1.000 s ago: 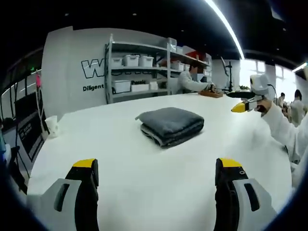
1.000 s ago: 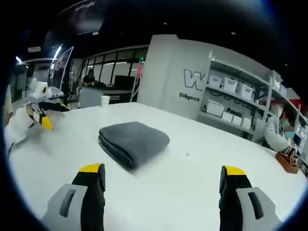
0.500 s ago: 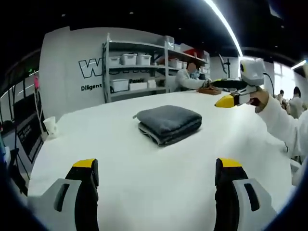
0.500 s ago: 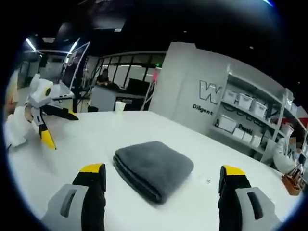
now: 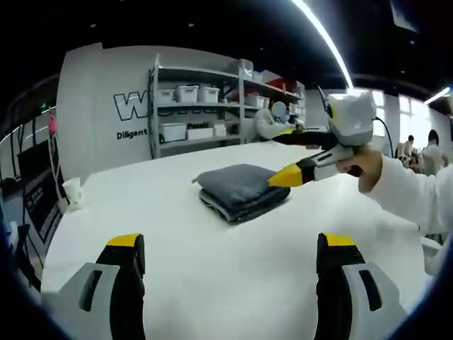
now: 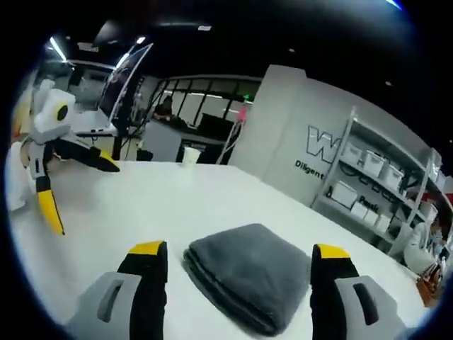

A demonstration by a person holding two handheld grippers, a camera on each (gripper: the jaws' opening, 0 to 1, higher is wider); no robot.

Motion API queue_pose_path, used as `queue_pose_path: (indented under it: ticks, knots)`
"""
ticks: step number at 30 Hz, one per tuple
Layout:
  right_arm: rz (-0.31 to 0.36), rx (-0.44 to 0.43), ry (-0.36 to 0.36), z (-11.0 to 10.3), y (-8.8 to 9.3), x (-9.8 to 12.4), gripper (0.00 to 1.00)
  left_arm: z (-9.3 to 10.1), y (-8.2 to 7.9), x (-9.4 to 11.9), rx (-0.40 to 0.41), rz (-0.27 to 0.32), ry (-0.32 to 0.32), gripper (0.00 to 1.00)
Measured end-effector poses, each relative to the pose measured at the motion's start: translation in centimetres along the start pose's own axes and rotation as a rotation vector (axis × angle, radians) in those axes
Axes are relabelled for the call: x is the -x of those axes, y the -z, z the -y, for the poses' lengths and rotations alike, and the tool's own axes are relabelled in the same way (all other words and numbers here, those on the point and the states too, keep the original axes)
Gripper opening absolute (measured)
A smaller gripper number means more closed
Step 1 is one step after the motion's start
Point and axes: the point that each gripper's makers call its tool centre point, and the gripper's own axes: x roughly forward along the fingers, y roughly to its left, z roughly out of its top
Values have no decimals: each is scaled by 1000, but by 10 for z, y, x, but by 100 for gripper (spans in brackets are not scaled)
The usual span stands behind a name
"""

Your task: Open the folded towel by lifting each exposed corner and separating the folded layers until the towel lies flat within the target outline without major curled edges

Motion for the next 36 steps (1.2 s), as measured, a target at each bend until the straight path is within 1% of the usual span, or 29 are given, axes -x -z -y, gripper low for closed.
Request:
queue_pose_path:
  ticks: [5,6,7,11,12,15,17,20,21,22,25,29,33,36]
  knots:
    - [-4,48,6,-20,4,-28,69,-2,-2,3,-1,10,-4,100]
    - [-6,63,18,-23,8,-36,68,-2,-3,4,0,13,-6,100]
    - [-11,68,20,-25,11,-41,65,-3,-3,4,2,15,-7,100]
    - [-43,74,39,-31,32,-63,59,-8,-2,5,12,17,-13,100]
    - [-53,79,46,-32,36,-65,57,-8,-2,5,14,16,-13,100]
    - [-66,135,73,-32,41,-67,44,-6,1,5,19,11,-14,100]
    - [-59,191,77,-35,40,-66,35,-5,2,5,18,10,-13,100]
    - [-58,212,65,-41,42,-67,29,-4,4,6,22,5,-12,100]
    - [-58,216,55,-44,43,-67,26,-4,5,6,22,4,-13,100]
    - [-60,225,44,-47,45,-67,20,-4,6,6,22,2,-14,100]
    - [-61,226,27,-52,46,-66,12,-5,6,7,23,-2,-16,100]
    - [-60,253,19,-54,47,-66,7,-6,6,7,22,2,-17,100]
    - [-51,237,6,-48,42,-61,2,-6,7,7,23,-2,-16,100]
    - [-28,201,11,-39,32,-56,0,-6,7,7,23,-3,-17,100]
